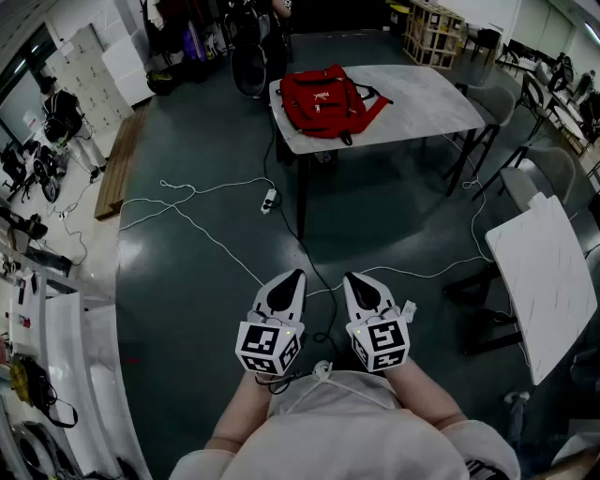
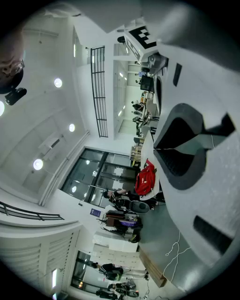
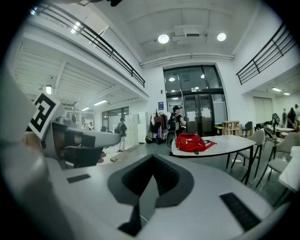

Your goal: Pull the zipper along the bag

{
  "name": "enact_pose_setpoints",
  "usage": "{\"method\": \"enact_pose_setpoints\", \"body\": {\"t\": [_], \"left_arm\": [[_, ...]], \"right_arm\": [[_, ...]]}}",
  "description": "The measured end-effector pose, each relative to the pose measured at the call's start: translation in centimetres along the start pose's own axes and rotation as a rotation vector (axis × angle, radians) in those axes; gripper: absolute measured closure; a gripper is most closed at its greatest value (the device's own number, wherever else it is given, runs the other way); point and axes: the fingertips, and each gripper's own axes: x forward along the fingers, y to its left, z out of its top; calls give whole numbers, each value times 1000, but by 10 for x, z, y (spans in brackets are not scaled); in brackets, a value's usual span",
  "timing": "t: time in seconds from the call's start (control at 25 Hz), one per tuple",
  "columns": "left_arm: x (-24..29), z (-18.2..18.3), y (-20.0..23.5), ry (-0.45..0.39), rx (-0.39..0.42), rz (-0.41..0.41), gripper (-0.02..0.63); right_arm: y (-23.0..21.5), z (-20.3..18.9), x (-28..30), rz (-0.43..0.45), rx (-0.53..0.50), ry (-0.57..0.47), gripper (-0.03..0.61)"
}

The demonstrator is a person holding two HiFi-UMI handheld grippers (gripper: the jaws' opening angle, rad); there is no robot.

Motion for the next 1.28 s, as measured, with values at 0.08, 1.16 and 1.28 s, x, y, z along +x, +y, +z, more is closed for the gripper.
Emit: {"method": "enact_pose_setpoints", "body": {"t": [0.08, 1.16, 1.28], "left_arm": [[-1, 0, 3, 0, 1, 4, 594], [51, -23, 42, 38, -93, 107, 594], [85, -23, 46, 56, -81, 132, 594]], "right_arm": [[0, 1, 1, 0, 1, -3, 552], [-54, -22, 67, 50, 63, 108, 552], [-81, -20, 91, 78, 69, 124, 551]]}}
